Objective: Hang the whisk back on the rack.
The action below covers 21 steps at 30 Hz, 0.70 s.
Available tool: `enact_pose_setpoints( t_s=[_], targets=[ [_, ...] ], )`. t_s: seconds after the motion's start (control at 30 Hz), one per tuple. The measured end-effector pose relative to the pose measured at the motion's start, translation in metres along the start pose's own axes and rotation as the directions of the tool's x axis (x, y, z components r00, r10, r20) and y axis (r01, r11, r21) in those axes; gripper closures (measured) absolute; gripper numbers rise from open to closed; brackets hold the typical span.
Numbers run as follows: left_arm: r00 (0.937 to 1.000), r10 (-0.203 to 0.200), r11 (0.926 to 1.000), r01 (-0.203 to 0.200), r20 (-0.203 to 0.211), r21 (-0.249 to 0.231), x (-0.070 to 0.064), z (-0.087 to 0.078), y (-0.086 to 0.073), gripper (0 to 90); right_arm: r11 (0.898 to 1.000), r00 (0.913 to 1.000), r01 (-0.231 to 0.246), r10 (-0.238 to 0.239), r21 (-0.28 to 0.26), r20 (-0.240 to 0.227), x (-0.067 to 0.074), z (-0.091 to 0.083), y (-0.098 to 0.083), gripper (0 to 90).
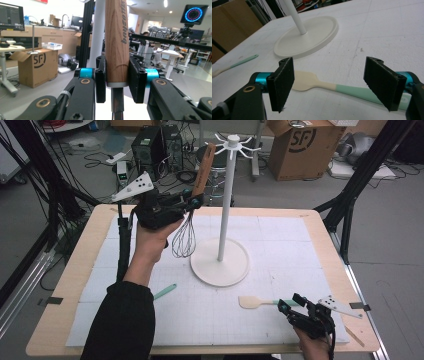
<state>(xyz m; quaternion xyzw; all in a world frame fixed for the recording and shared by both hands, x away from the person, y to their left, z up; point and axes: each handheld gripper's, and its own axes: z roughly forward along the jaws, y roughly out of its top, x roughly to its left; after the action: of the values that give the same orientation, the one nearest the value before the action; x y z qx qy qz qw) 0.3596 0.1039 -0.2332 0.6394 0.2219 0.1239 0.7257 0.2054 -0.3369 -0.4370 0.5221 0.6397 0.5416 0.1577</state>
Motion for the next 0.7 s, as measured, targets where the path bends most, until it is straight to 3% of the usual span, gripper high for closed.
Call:
enact_pose_setpoints(
  t_s=[0.53, 0.7],
  targets=[
    [0.9993, -0.028, 0.9996, 0.028, 0.024, 0.007, 0.01, 0.014, -0.009, 71.0, 1.0, 1.0, -0.007, 0.007, -0.002, -0.004, -0.003, -0.001, 0.0, 24.4],
    [0.9943, -0.076, 0.9969, 0.077, 0.074, -0.015, 0.018, 0.02, -0.013, 71.1, 1.0, 0.9999, -0.012, 0.012, -0.002, -0.007, -0.003, 0.0, 0.0, 24.4]
  ],
)
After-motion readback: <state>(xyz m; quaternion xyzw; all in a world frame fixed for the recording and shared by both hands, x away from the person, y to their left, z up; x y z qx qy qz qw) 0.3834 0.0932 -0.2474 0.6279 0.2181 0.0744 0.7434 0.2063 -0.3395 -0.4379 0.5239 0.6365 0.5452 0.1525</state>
